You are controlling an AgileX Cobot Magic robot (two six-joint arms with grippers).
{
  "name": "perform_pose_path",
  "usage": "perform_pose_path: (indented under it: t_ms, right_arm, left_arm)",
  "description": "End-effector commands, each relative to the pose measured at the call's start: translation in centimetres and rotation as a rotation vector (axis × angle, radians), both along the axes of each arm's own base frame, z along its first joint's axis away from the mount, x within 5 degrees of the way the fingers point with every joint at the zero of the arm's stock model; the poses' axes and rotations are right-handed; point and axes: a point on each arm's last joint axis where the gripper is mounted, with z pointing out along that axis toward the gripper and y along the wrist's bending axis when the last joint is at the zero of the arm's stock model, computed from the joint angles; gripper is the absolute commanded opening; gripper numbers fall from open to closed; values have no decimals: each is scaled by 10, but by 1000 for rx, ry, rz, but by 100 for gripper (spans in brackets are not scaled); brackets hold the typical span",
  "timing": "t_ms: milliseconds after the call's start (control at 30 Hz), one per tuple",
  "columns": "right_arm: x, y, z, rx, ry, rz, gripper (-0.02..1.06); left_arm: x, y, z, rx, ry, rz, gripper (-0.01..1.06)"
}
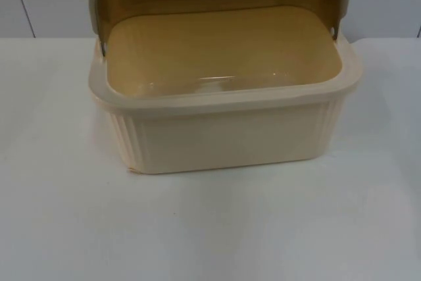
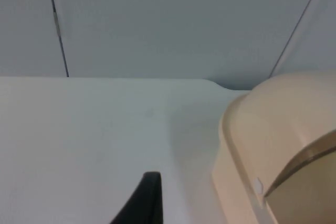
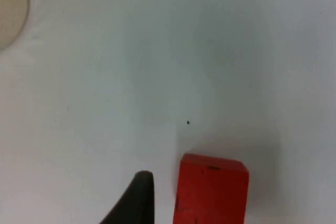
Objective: Open the box lid with the left hand, place the block into the box with the right hand, then close the box lid with the left hand.
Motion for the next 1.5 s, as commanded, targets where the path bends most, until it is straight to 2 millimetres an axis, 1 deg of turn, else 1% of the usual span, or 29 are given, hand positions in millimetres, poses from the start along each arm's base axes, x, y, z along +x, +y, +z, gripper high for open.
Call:
perform_pose_path:
  t_ms: [0,33,67,133,200,233,267,333,400,600,767,967,1033,1067,1100,1133,1167,1200,1233,1267,1300,1333,1400,1467]
  right_arm:
    - [11,2,-11,15,52,20,105]
    - [19,3,-18,29,80,22,105]
    - [19,3,-18,29,80,22,105]
    - [32,7,-34,74,129,5,105]
    - [41,9,-55,103,209,-14,105]
    - [45,10,-65,107,255,-16,105]
    - [45,10,-65,107,255,-16,105]
    - [49,10,-81,108,344,-17,105]
    - [54,11,-92,112,403,-20,105]
    - [59,14,-100,157,459,-62,105]
    - [58,15,-107,164,499,-108,105]
    - [57,15,-109,169,516,-148,105]
    - [57,15,-111,169,531,-150,102]
    - [56,15,-114,168,547,-151,99]
    - [55,15,-117,168,563,-153,93]
    - [55,15,-117,168,563,-153,93]
    - [55,15,-118,167,572,-153,87]
    - [55,15,-120,166,571,-154,73]
    - [55,15,-120,167,569,-157,67]
    - [55,14,-120,166,564,-166,58]
    - [56,14,-120,168,560,-173,46]
    - [56,14,-120,168,560,-173,46]
    - [56,14,-120,169,560,-185,22]
    - [56,14,-120,169,564,-185,1]
  left_arm:
    - [-2,-2,0,-20,5,-4,102]
    - [-2,-2,0,-20,5,-4,102]
    - [-2,-2,0,-20,5,-4,102]
    - [-2,-2,0,-20,9,-6,102]
    - [-3,-3,-1,-21,16,-9,102]
    - [-3,-3,-1,-21,16,-9,102]
    - [-3,-3,-1,-21,16,-9,102]
    - [-3,-3,-1,-21,18,-11,102]
    - [-3,-3,-1,-21,18,-11,102]
    - [-3,-3,-1,-21,16,-10,102]
    - [-3,-3,-1,-21,16,-10,102]
    - [-3,-3,-1,-21,16,-10,102]
    - [-3,-3,-1,-21,16,-10,102]
    - [-3,-3,-1,-21,16,-10,102]
    - [-3,-3,-1,-21,16,-10,102]
    - [-3,-3,-1,-21,16,-10,102]
    - [-3,-3,-1,-21,16,-10,102]
    - [-3,-3,-1,-21,16,-10,102]
    - [-3,-3,-1,-21,16,-10,102]
    - [-3,-3,-1,-21,16,-10,102]
    - [-3,-3,-1,-21,16,-10,102]
    - [-3,-3,-1,-21,16,-10,102]
    - [-3,-3,-1,-21,16,-10,102]
    - [-3,-3,-1,-21,16,-10,102]
